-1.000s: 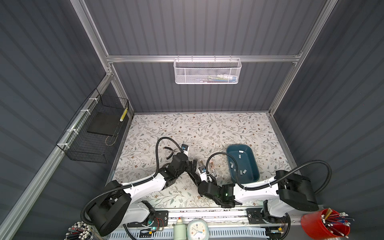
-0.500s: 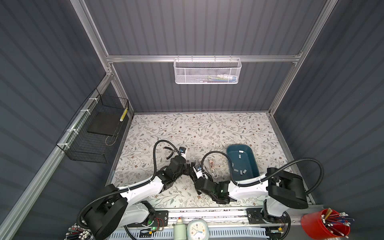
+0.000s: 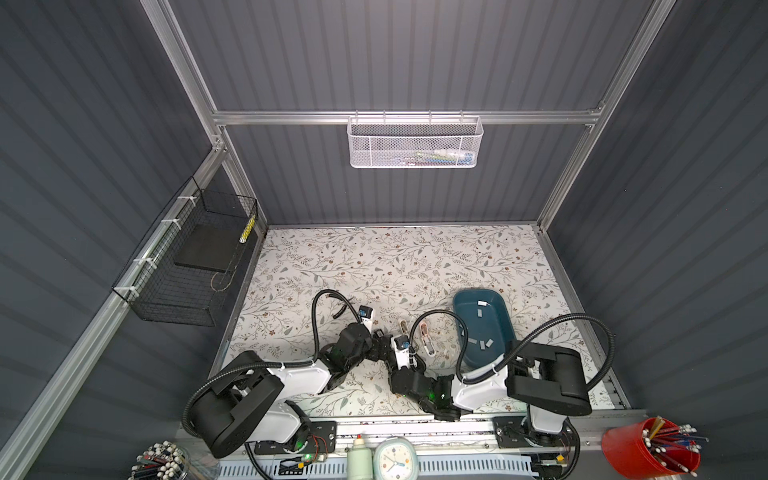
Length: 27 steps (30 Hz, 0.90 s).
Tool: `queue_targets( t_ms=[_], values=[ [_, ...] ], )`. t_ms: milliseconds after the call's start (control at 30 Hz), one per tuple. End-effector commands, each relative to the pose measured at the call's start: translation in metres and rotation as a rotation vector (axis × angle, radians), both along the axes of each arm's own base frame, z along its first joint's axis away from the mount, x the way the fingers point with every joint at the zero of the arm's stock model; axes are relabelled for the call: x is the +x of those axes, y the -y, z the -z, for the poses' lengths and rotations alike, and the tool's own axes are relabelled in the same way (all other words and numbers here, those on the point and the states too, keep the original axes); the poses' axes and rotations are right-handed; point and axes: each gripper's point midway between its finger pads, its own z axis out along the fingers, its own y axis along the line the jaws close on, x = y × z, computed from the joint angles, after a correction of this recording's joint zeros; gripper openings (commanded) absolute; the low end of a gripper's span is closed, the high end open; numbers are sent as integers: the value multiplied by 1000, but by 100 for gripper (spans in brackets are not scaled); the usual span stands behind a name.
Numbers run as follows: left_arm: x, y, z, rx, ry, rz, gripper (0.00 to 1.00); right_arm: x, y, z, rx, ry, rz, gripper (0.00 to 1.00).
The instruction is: Load the staples into the stapler
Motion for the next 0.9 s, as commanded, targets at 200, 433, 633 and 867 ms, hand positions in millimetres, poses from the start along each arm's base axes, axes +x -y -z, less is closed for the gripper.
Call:
queue_targets(
  t_ms=[200,433,633,867],
  values=[
    [-13,-8,22,50,-16,28,95,-25,47,95,-227,-170,-18,23],
    [-2,-11,8,85,-12,-20,96,-12,31,53,-209,-116,-12,31],
    [12,-18,-16,116,18,-92,99,5,8,0,-151,-68,-38,32],
    [21,-26,-38,148,47,-153,99,13,-5,-31,-160,-36,-47,50]
  ],
)
